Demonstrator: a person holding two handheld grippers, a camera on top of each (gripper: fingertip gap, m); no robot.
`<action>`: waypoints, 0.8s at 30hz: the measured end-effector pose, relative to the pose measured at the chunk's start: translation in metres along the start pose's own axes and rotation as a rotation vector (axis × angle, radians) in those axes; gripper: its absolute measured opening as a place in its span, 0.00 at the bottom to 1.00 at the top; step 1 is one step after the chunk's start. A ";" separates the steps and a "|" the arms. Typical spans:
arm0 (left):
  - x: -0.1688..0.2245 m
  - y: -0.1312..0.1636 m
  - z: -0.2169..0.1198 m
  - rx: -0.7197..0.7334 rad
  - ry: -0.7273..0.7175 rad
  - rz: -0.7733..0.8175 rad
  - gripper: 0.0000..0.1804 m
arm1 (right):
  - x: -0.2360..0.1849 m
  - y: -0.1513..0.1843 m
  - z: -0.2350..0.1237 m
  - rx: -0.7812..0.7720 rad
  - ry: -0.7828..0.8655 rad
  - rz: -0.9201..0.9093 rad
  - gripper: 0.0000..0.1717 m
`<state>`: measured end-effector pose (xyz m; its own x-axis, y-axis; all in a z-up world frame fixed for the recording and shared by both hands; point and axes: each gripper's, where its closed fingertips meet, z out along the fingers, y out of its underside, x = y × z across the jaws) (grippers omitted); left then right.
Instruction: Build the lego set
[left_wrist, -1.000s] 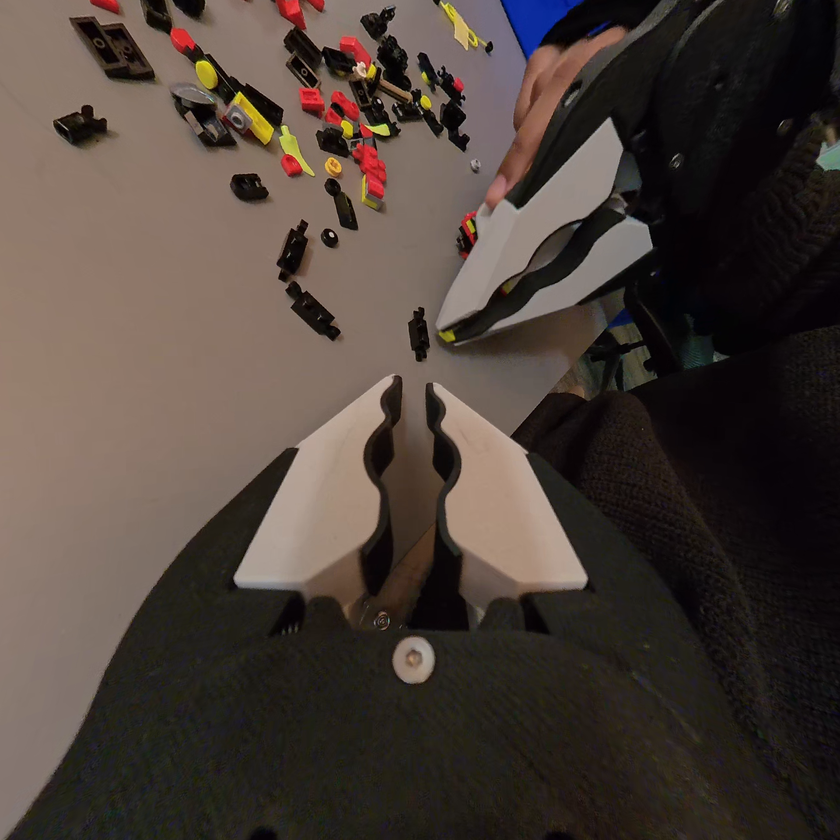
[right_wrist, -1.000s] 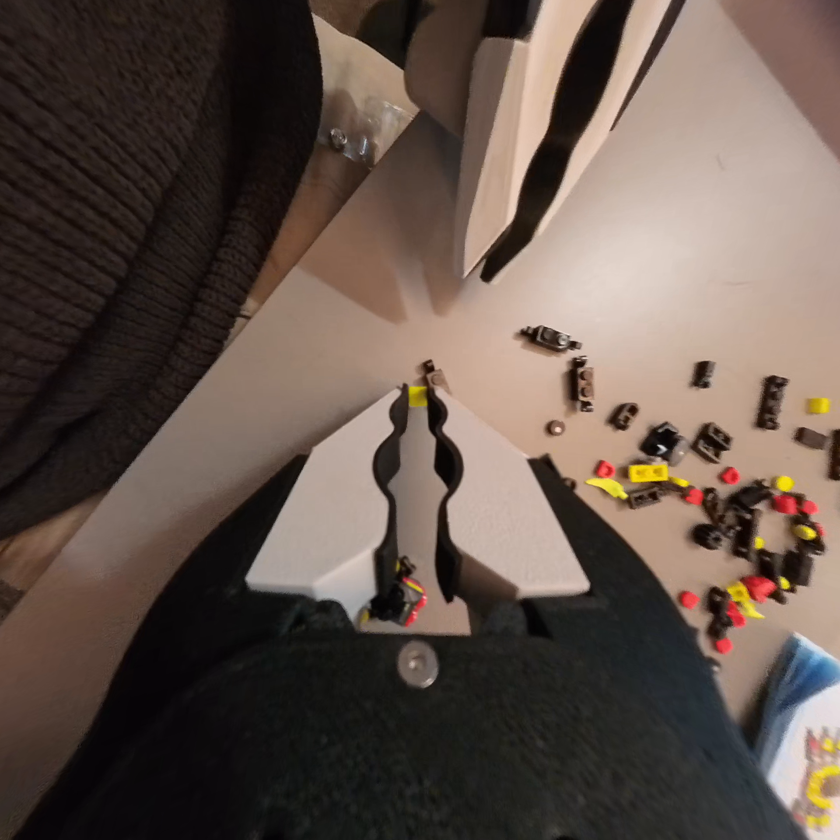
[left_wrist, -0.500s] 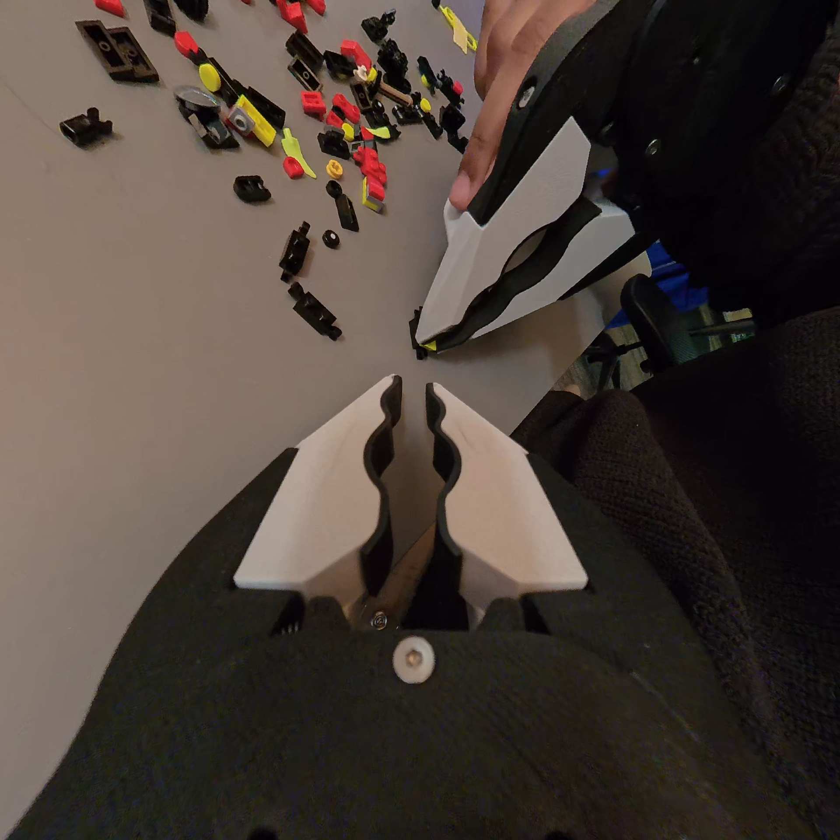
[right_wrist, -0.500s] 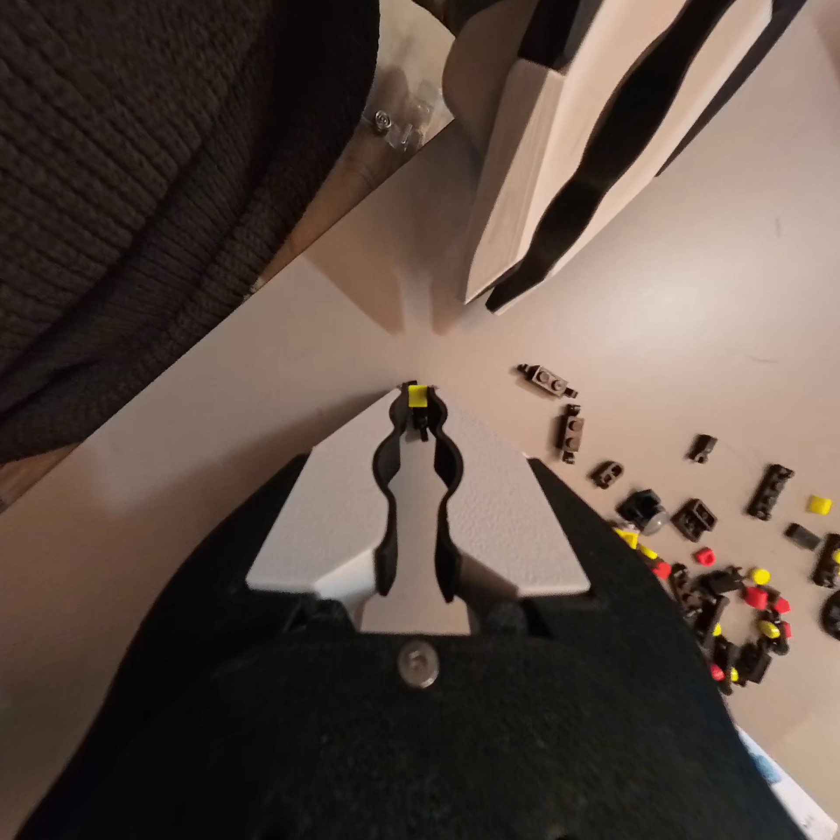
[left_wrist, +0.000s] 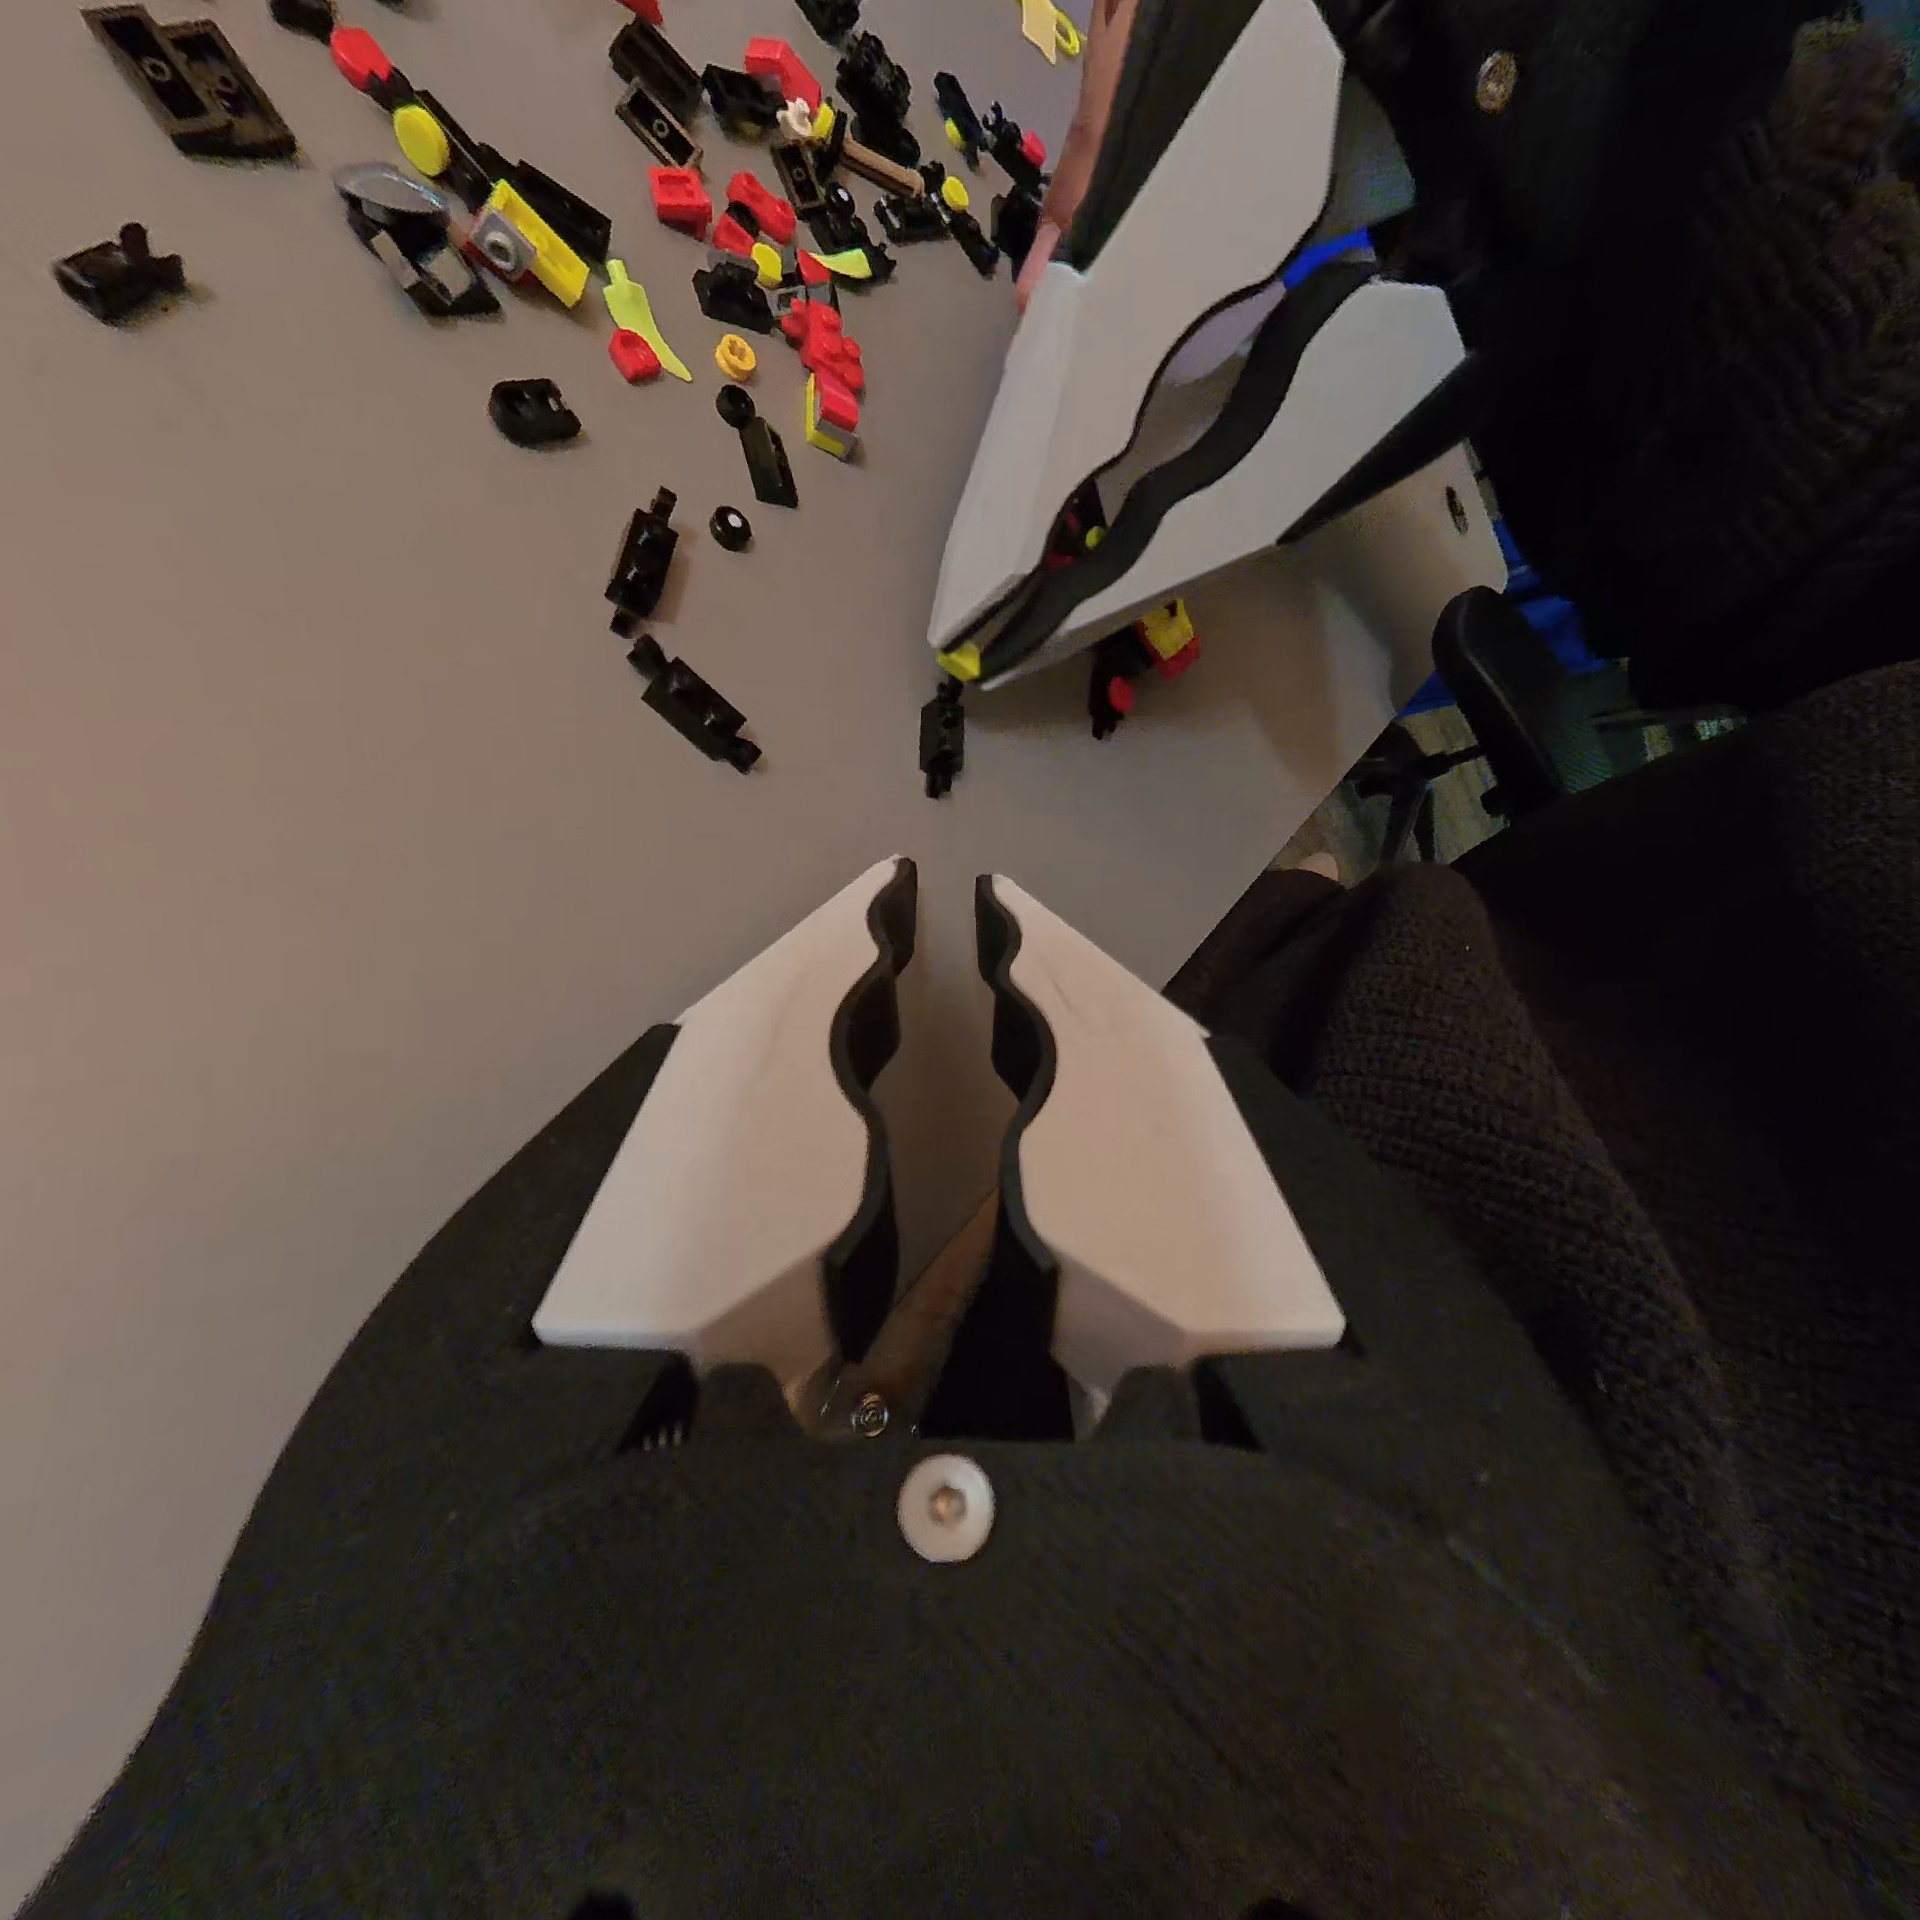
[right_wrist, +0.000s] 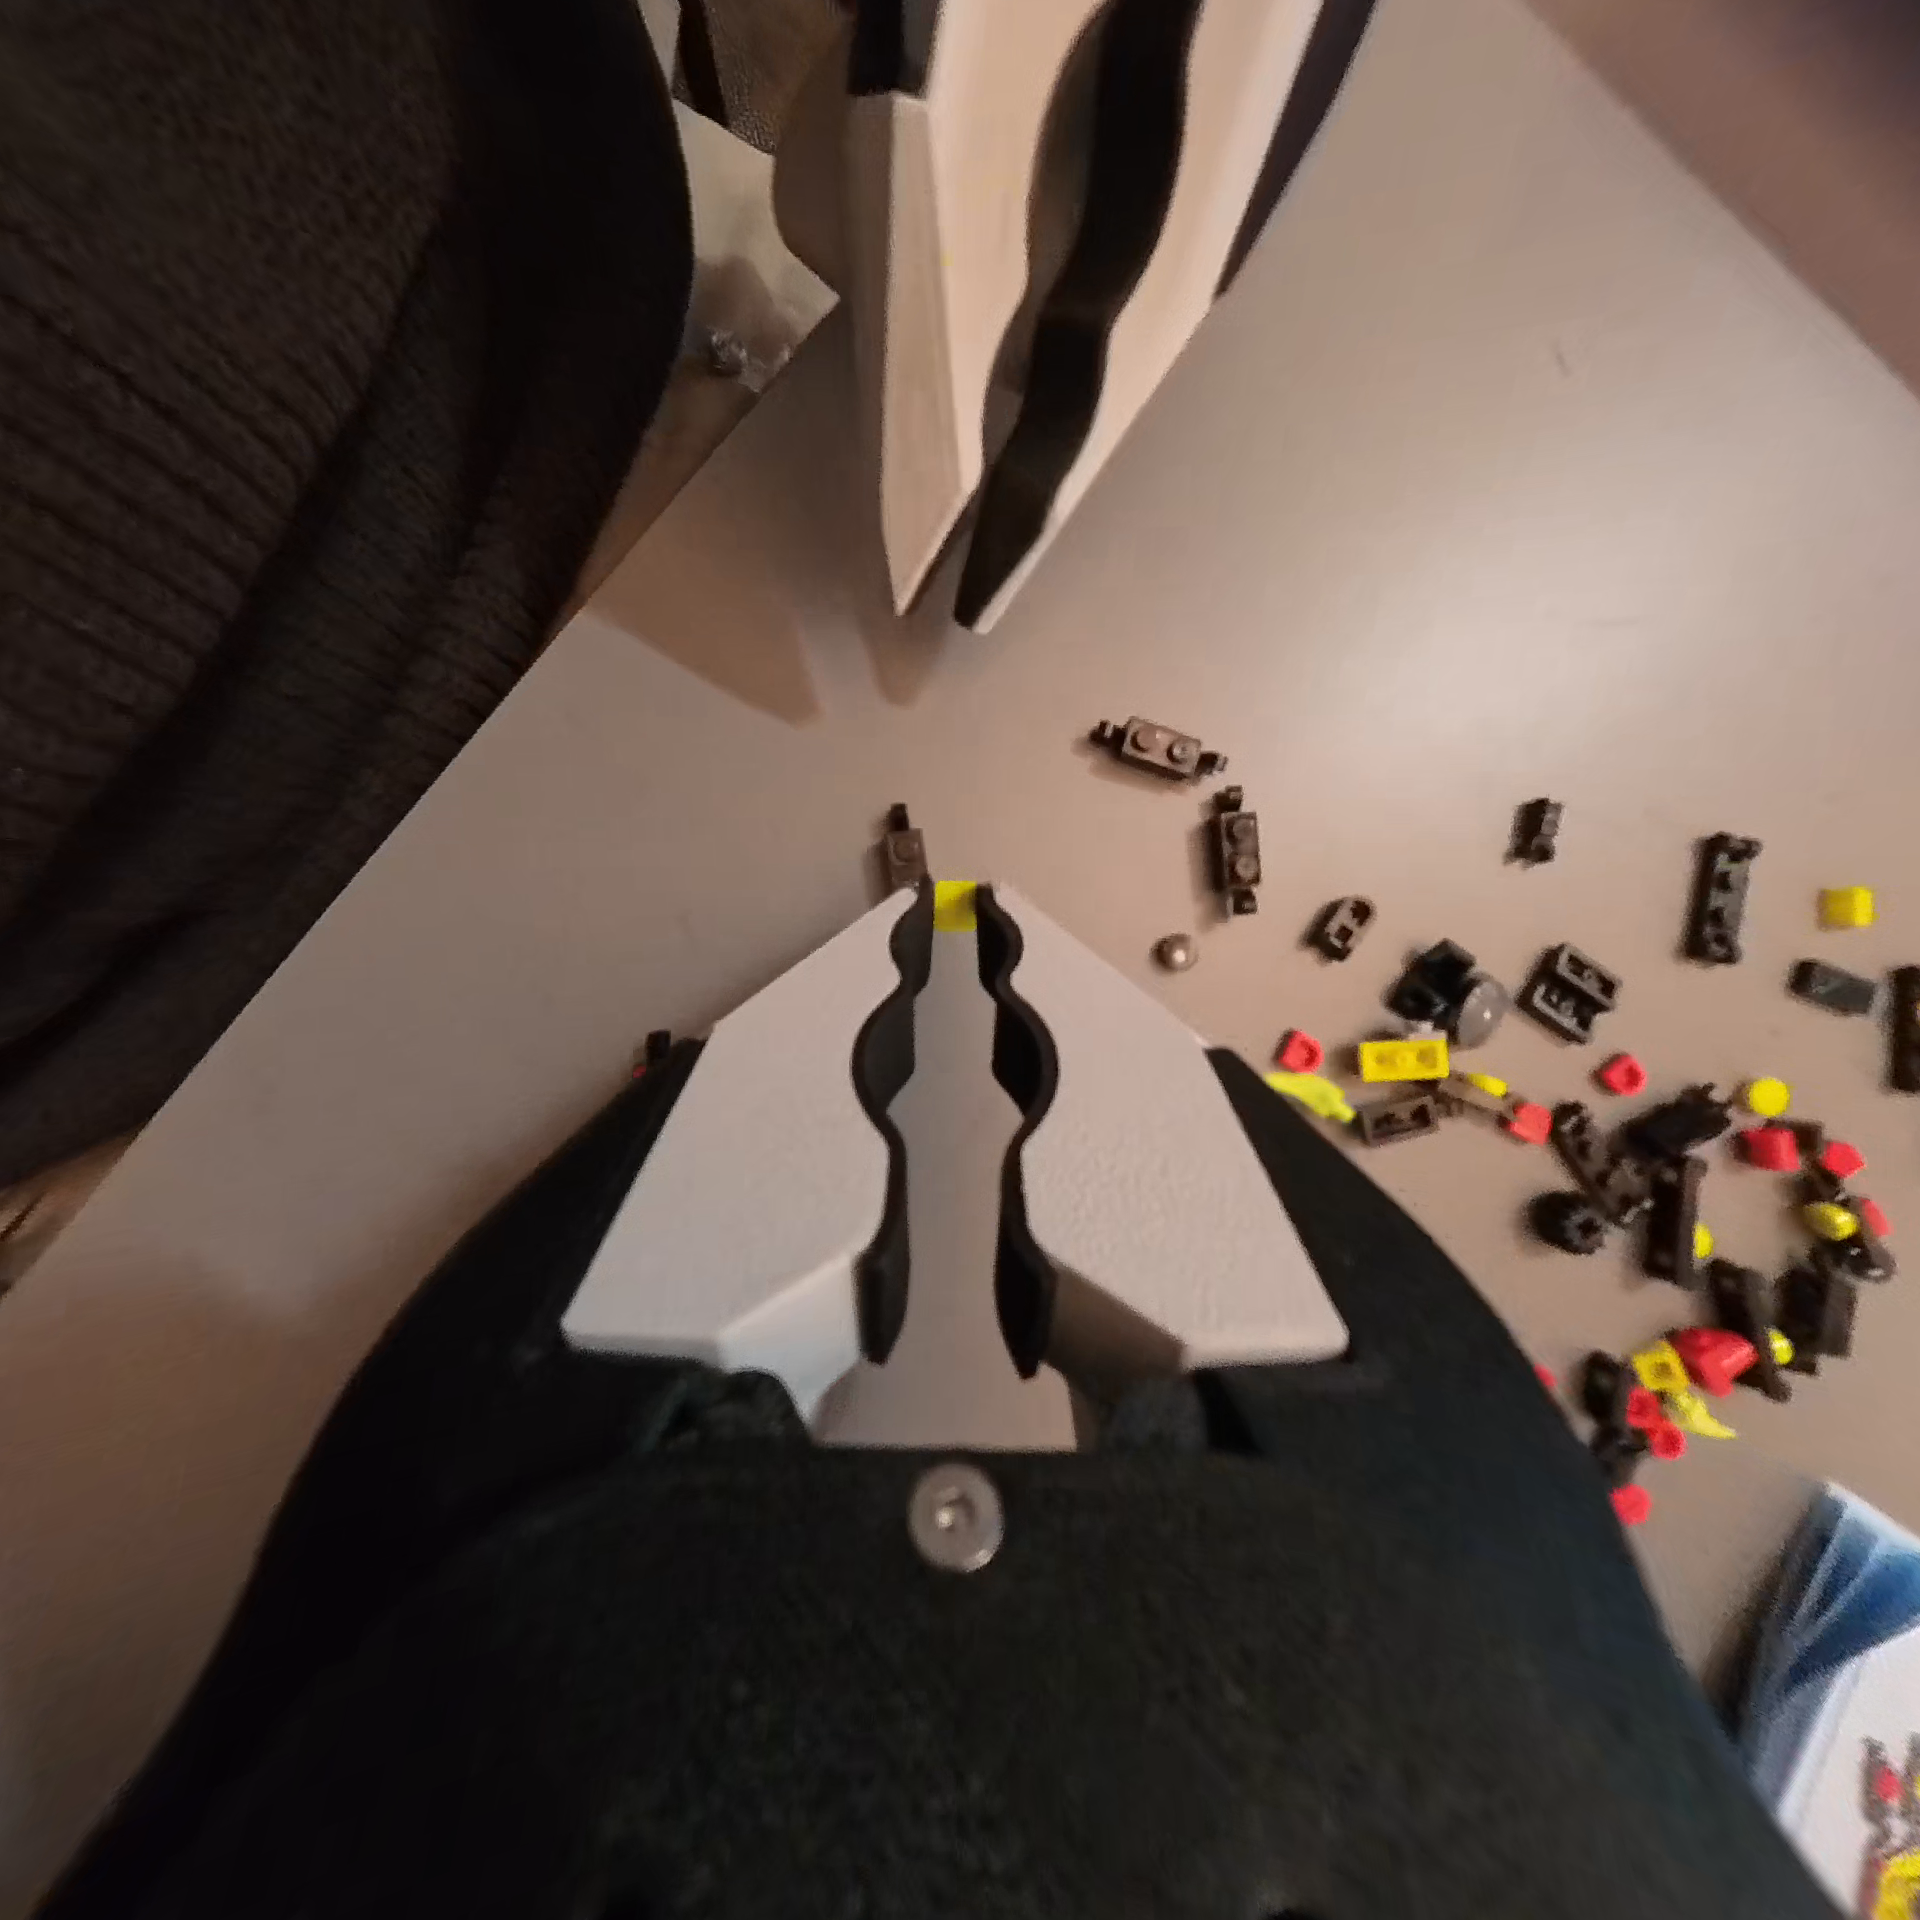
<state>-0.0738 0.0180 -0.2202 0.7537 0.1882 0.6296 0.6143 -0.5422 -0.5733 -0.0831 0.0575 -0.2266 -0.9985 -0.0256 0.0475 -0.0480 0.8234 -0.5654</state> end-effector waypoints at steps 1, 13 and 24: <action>0.003 0.001 0.001 -0.007 0.013 0.006 0.05 | -0.001 0.002 0.001 -0.006 -0.006 0.022 0.03; 0.018 0.015 0.017 -0.088 0.050 0.067 0.05 | -0.010 -0.003 -0.003 0.046 0.074 0.124 0.04; 0.016 0.012 0.018 -0.075 0.043 0.048 0.05 | -0.012 -0.009 0.009 0.103 0.123 0.253 0.03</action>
<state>-0.0503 0.0289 -0.2261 0.7703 0.1257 0.6252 0.5571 -0.6097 -0.5638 -0.0711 0.0451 -0.2294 -0.9690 0.2468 -0.0098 0.1932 0.7330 -0.6522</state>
